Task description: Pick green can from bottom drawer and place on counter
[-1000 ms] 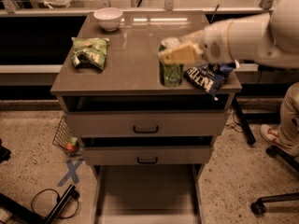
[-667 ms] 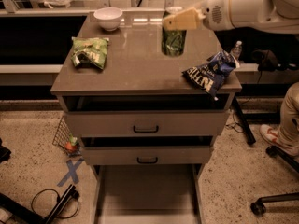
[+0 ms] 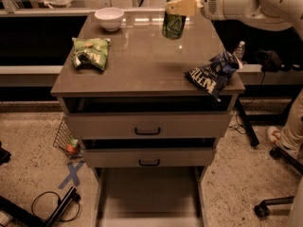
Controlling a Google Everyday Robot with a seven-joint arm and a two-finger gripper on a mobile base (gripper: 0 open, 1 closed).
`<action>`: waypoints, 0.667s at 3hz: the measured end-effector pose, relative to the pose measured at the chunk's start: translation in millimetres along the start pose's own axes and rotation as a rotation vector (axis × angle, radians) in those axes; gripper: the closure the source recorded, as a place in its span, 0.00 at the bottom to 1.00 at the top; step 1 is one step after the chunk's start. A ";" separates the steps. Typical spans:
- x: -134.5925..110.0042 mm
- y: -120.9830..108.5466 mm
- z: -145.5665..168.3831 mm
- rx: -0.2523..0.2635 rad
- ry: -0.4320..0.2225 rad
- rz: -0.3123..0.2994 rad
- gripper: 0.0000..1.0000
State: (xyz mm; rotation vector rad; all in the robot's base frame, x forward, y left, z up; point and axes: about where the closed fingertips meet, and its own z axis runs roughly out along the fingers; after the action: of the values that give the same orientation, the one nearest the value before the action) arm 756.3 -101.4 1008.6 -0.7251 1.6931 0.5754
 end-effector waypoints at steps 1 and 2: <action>0.0 0.1 0.1 0.000 0.000 0.000 1.00; 2.0 -9.5 17.3 0.071 0.027 0.010 1.00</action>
Offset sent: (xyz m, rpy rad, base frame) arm 0.0668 0.0106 -0.0200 -0.0970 0.0498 -0.2929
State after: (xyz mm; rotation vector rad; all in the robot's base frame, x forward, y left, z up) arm 774.5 -96.1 1002.7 -0.6767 1.7337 0.5118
